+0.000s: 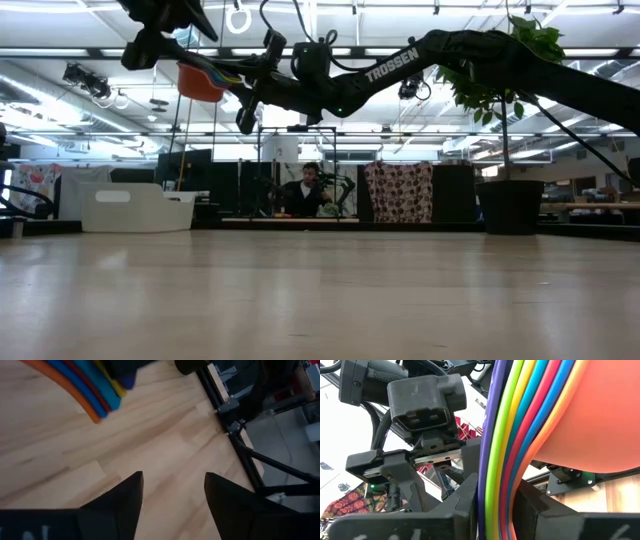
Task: Nest measuring cups in basket
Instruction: Put the stacked of measuring cups into the white bin
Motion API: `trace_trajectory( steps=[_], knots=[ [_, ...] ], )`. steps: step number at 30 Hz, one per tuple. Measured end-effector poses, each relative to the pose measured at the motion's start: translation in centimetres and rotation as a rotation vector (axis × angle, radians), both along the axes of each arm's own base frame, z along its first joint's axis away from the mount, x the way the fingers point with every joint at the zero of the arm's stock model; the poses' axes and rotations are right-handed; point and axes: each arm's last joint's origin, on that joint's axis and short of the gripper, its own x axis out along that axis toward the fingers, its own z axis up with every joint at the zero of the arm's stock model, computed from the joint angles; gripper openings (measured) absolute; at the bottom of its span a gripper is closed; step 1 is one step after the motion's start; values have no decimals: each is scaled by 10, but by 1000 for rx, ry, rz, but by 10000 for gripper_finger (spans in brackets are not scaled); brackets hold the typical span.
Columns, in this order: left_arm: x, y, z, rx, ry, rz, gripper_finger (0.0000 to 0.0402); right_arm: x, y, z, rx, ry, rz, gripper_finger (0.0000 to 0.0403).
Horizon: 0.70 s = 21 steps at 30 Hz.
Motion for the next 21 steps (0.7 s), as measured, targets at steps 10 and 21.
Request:
trace_trajectory(
  steps=[10, 21],
  knots=[
    [-7, 7, 5, 119, -11, 309, 222, 0, 0, 0, 2, 2, 1, 87],
    [-6, 11, 3, 141, -11, 427, 222, 0, 0, 0, 1, 1, 0, 87]
  ],
)
